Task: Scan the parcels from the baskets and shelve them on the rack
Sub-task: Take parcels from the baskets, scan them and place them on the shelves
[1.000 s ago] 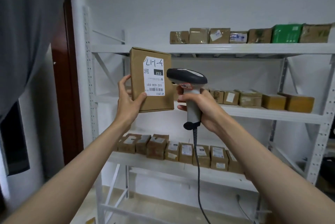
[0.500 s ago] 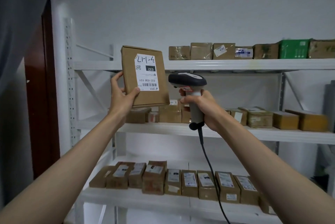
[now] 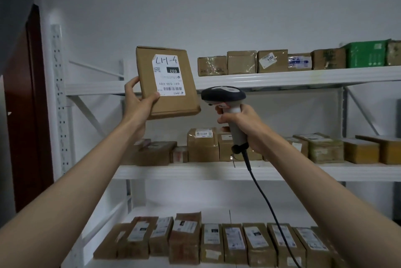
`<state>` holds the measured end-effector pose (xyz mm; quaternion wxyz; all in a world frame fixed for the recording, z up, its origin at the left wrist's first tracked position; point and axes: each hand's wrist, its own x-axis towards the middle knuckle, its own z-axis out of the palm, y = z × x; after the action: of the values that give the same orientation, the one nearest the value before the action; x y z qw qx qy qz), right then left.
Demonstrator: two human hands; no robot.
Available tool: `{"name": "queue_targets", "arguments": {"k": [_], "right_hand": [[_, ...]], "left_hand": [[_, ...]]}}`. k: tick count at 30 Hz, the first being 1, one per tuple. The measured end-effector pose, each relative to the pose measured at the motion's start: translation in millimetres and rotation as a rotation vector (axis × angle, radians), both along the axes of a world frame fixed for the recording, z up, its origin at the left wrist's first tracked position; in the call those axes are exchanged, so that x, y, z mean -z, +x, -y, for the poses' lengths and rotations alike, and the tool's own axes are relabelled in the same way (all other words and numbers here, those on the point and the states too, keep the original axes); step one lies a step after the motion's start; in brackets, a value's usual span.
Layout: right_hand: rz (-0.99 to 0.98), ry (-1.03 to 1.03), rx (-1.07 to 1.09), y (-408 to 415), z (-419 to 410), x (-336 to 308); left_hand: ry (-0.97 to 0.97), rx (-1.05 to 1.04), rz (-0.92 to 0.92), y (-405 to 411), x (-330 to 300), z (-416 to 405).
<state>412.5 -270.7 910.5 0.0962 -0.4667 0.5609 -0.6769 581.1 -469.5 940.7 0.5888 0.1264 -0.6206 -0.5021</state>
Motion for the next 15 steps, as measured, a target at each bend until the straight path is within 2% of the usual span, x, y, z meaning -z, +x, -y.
{"name": "queue_targets", "arguments": {"k": [10, 15], "right_hand": [[-0.076, 0.073, -0.021, -56, 39, -5], [-0.057, 0.075, -0.033, -83, 52, -6]], "left_hand": [[0.174, 0.08, -0.06, -67, -70, 49], [0.256, 0.047, 0.024, -93, -110, 79]]}}
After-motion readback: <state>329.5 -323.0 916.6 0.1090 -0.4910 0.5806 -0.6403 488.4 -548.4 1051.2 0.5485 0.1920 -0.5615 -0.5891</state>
